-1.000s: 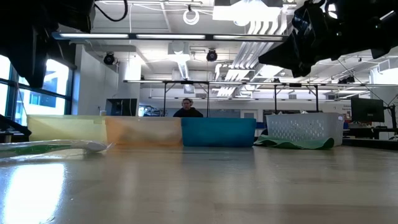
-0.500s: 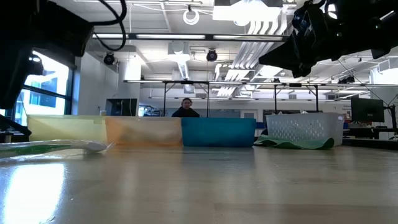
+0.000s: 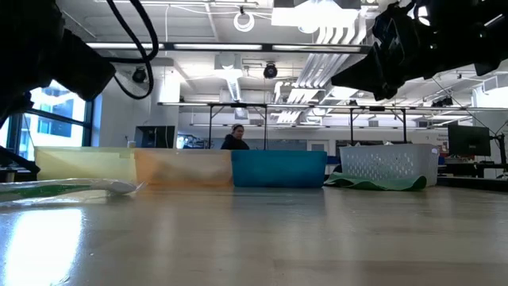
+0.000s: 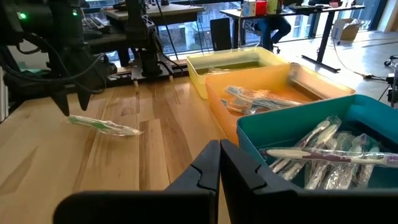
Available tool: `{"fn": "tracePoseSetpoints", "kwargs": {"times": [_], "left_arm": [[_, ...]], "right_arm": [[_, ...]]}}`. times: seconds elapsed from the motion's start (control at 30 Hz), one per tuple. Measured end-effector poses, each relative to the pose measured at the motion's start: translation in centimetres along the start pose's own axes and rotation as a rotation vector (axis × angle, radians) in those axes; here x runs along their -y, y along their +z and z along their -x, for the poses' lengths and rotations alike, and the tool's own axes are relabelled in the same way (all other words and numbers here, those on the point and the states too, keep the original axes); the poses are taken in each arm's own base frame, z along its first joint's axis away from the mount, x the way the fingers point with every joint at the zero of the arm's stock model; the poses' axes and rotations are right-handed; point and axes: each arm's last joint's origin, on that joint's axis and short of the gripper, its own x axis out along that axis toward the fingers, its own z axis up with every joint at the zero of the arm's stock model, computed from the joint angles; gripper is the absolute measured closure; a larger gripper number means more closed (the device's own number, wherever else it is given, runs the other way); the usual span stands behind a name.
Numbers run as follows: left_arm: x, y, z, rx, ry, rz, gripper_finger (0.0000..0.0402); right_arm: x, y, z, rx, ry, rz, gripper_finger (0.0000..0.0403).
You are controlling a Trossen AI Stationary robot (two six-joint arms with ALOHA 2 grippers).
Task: Pick & Place Toothbrushes
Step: Put the green toothbrush into the white bin
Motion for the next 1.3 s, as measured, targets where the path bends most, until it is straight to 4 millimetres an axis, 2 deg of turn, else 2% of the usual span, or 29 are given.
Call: {"fn": "tracePoseSetpoints", "kwargs": {"times": [0.73,1.0,1.13,1.3], "left_arm": [[0.2,0.8,-3.9,-0.009,0.129,-0.006,0.0238],[0.2,0.8,-4.1,-0.013,0.120,-0.007,0.0239],[0.2,0.8,-4.1,-0.018,0.121,-0.006,0.0256],[0.1,0.8,-4.1,-0.020,0.131,-0.005,0.0301]], "right_arm": [[0.0,-0.1,0.0,-0.015,-0.001,0.027,0.0399],[0.0,-0.2,0.0,-0.023,-0.002,0.032,0.0399],[0.0,-0.2,0.0,-0.024,-0.003,0.032,0.0399],[0.0,-0.2,0.0,-0.024,-0.002,0.032,0.0399]]}}
